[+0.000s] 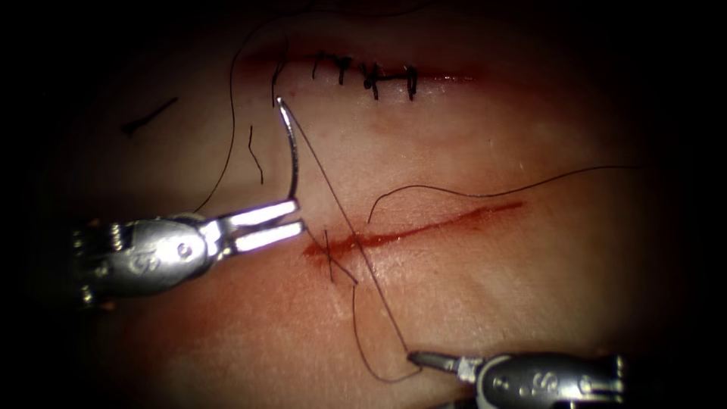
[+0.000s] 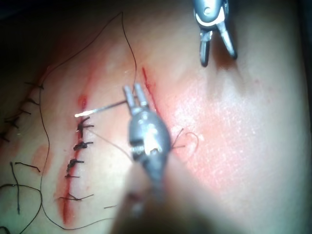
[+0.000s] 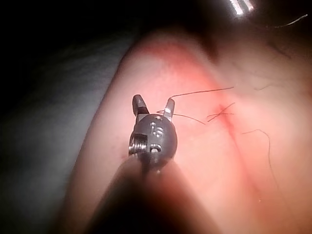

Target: Wound Closure

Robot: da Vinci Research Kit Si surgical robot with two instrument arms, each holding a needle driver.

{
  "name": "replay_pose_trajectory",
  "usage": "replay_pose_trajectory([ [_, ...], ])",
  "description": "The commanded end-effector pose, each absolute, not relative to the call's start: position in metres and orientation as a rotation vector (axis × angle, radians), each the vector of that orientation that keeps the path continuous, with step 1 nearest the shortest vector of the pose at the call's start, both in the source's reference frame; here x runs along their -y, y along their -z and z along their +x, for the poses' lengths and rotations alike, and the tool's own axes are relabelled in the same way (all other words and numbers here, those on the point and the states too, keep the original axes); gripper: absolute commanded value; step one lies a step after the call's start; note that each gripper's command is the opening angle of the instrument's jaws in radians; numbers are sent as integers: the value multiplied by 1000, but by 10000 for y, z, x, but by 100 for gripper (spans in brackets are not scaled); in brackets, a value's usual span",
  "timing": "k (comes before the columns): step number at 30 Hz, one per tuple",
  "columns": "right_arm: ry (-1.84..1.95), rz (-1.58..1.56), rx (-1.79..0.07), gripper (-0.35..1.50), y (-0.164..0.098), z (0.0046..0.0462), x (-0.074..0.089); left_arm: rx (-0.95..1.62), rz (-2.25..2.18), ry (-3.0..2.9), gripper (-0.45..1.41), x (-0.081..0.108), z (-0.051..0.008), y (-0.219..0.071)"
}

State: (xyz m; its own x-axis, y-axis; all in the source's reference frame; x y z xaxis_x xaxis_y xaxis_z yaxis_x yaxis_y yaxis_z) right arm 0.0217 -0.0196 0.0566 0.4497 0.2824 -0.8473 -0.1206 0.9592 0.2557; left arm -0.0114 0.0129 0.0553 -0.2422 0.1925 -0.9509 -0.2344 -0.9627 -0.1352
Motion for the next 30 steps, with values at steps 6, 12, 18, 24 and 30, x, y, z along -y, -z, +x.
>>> replay_pose_trajectory([
  [6, -245, 79, -1038, 116, -631, 195, 184, -66, -1696, -2262, -45, -145, -84, -550],
  [12, -237, 65, -1031, 116, -659, 185, 185, -79, -1669, -2241, -45, -155, -58, -547],
  [18, -220, -26, -985, 103, -684, 223, 194, -92, -1664, -2239, -45, -153, -62, -541],
  [24, -185, -87, -888, 86, -713, 263, 204, -87, -1671, -2236, -45, -153, -63, -537],
  [30, -169, -76, -865, 78, -745, 293, 219, -88, -1673, -2234, -45, -153, -62, -537],
])
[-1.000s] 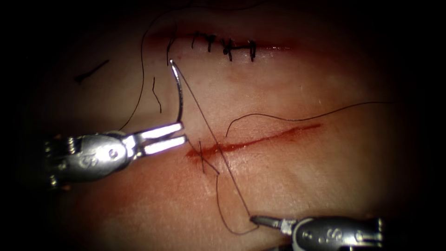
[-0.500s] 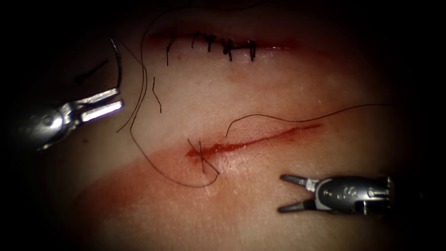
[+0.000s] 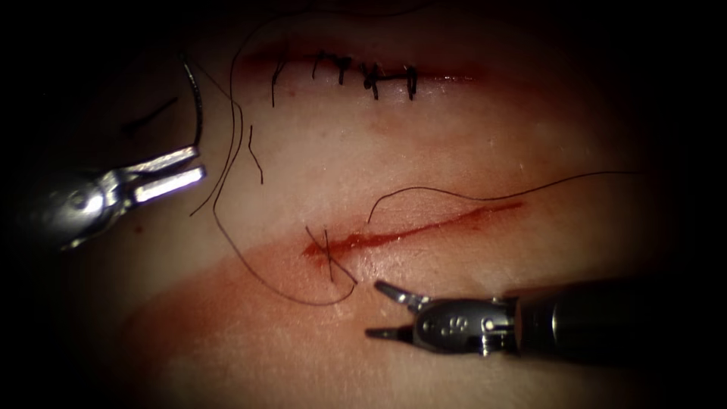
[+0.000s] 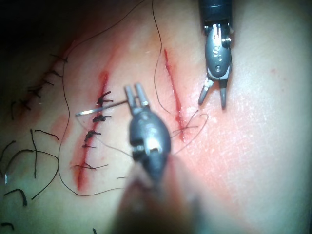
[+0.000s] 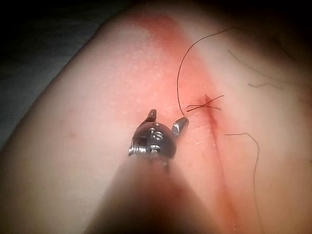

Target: Wound Closure

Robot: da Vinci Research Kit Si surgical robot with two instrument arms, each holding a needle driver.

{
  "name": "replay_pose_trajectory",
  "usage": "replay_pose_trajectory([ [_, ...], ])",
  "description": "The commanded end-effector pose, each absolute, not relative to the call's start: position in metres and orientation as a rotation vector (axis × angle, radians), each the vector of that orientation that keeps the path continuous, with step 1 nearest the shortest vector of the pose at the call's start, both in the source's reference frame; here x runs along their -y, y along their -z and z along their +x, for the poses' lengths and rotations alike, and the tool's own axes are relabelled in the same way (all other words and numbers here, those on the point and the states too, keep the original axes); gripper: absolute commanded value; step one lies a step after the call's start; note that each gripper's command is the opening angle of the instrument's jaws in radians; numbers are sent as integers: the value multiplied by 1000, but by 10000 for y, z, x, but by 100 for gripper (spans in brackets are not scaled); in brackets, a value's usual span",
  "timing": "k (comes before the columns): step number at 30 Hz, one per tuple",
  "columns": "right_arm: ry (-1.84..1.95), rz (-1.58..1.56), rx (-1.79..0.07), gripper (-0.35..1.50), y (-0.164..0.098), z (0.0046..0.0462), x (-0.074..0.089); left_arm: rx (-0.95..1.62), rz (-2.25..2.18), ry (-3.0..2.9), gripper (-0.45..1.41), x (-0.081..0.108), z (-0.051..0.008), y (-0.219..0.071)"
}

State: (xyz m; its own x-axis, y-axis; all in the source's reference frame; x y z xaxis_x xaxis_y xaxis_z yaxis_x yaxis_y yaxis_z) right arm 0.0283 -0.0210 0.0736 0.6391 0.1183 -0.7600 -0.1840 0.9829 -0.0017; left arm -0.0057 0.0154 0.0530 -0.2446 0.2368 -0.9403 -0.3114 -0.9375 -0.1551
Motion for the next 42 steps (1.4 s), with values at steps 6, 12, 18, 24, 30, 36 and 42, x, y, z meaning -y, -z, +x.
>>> replay_pose_trajectory([
  [6, -159, -68, -862, 78, -763, 319, 226, -88, -1673, -2234, -45, -153, -62, -537],
  [12, -168, -67, -856, 74, -766, 331, 219, -89, -1673, -2234, -45, -152, -62, -537],
  [18, -174, -64, -860, 62, -763, 329, 218, -90, -1671, -2234, -45, -152, -63, -536],
  [24, -164, -54, -866, 62, -754, 317, 225, -90, -1671, -2234, -45, -152, -63, -537],
  [30, -171, -54, -851, 61, -747, 304, 216, -91, -1675, -2233, -45, -150, -66, -537],
  [36, -184, -48, -845, 59, -744, 302, 202, -93, -1677, -2233, -45, -149, -69, -538],
  [42, -187, -47, -843, 57, -746, 302, 197, -93, -1680, -2232, -45, -149, -70, -538],
])
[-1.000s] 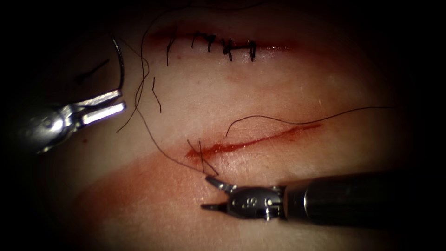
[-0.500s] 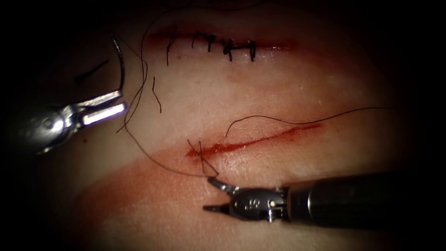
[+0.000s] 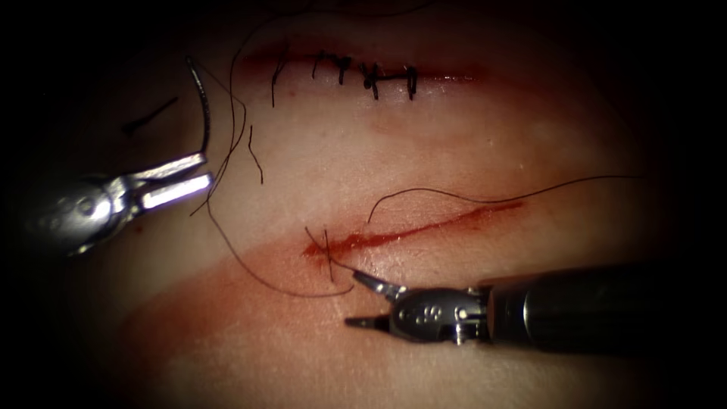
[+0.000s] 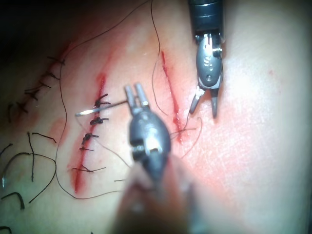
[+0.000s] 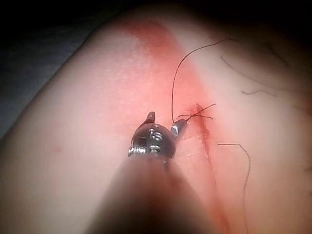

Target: Wound Closure

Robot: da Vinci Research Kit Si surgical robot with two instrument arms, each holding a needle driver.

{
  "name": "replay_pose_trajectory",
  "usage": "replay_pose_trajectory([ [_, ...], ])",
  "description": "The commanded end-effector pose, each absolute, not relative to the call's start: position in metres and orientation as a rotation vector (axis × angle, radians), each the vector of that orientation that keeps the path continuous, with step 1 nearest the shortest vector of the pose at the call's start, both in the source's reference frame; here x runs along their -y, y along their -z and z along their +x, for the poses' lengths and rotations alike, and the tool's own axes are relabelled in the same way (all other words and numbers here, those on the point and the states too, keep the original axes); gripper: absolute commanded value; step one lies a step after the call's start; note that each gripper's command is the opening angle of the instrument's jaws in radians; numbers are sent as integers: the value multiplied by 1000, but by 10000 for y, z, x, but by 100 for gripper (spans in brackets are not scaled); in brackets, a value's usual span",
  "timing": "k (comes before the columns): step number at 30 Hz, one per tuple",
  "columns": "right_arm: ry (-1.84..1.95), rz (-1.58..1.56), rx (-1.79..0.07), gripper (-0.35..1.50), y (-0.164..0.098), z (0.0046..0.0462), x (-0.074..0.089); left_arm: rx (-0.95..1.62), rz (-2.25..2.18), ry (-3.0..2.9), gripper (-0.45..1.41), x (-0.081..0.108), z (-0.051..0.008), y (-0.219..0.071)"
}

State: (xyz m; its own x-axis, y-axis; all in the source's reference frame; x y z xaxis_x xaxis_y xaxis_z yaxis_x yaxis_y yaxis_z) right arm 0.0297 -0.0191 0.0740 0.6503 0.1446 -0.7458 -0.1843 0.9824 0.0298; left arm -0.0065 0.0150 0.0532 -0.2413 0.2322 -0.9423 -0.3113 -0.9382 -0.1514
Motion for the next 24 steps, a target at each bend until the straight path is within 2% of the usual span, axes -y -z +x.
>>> replay_pose_trajectory([
  [1, -187, -48, -842, 57, -747, 302, 197, -93, -1679, -2232, -45, -149, -70, -538],
  [7, -187, -56, -844, 54, -762, 318, 200, -92, -1682, -2232, -45, -148, -71, -537],
  [9, -184, -54, -852, 46, -769, 325, 203, -92, -1681, -2232, -45, -147, -71, -537],
  [10, -180, -49, -855, 31, -771, 328, 203, -92, -1681, -2232, -45, -147, -71, -537],
  [12, -169, -30, -857, -32, -775, 331, 203, -92, -1681, -2232, -45, -148, -71, -537],
  [24, -185, 21, -825, -35, -741, 286, 223, -93, -1693, -2228, -45, -144, -80, -536],
])
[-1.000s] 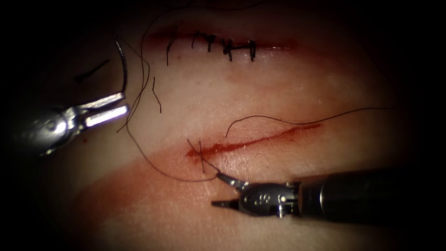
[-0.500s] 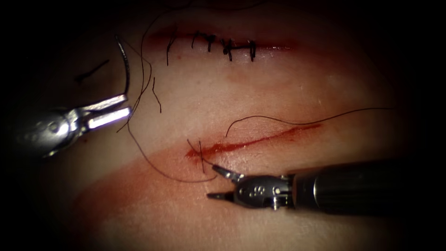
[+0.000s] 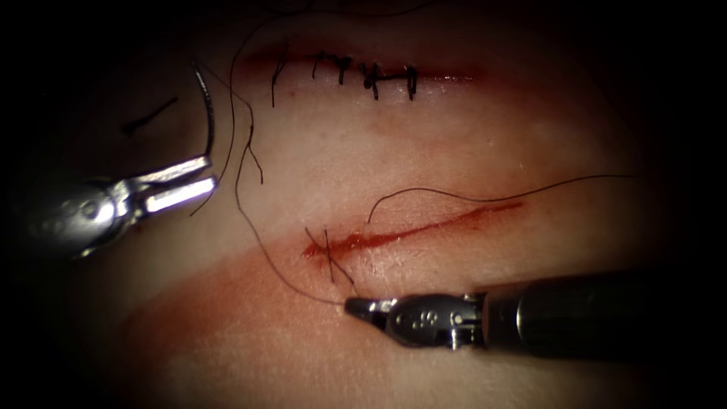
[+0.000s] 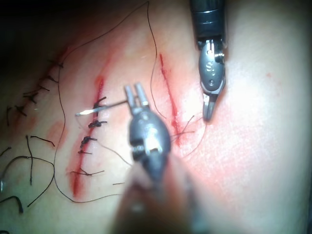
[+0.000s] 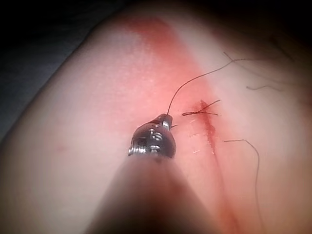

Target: Wound Closure

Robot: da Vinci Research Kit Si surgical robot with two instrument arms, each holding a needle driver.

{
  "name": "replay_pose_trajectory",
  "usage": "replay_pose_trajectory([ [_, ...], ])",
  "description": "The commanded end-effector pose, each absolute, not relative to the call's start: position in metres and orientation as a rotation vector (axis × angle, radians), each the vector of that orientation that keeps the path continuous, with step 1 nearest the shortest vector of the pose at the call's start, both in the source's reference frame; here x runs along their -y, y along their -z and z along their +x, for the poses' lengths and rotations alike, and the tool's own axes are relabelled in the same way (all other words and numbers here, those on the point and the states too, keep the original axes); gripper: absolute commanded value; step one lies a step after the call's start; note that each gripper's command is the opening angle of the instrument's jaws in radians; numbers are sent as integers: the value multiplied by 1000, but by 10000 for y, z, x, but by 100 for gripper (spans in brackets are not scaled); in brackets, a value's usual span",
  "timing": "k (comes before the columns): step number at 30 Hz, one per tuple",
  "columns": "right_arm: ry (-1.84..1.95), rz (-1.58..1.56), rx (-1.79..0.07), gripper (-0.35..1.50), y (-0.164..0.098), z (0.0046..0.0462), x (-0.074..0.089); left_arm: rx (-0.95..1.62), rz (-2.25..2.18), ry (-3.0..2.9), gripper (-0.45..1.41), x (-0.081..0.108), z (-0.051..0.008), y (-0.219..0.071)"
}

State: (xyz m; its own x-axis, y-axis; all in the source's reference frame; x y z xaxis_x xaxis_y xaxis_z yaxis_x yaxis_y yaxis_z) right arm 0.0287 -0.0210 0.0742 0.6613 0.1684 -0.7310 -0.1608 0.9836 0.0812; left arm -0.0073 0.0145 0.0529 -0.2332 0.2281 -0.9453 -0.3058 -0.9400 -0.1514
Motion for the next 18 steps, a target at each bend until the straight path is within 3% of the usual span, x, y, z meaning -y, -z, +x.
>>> replay_pose_trajectory([
  [1, -181, 25, -825, -35, -737, 282, 227, -93, -1696, -2228, -45, -143, -82, -536],
  [18, -223, 42, -762, -35, -605, 155, 248, -8, -1808, -2212, -45, -107, -137, -529],
])
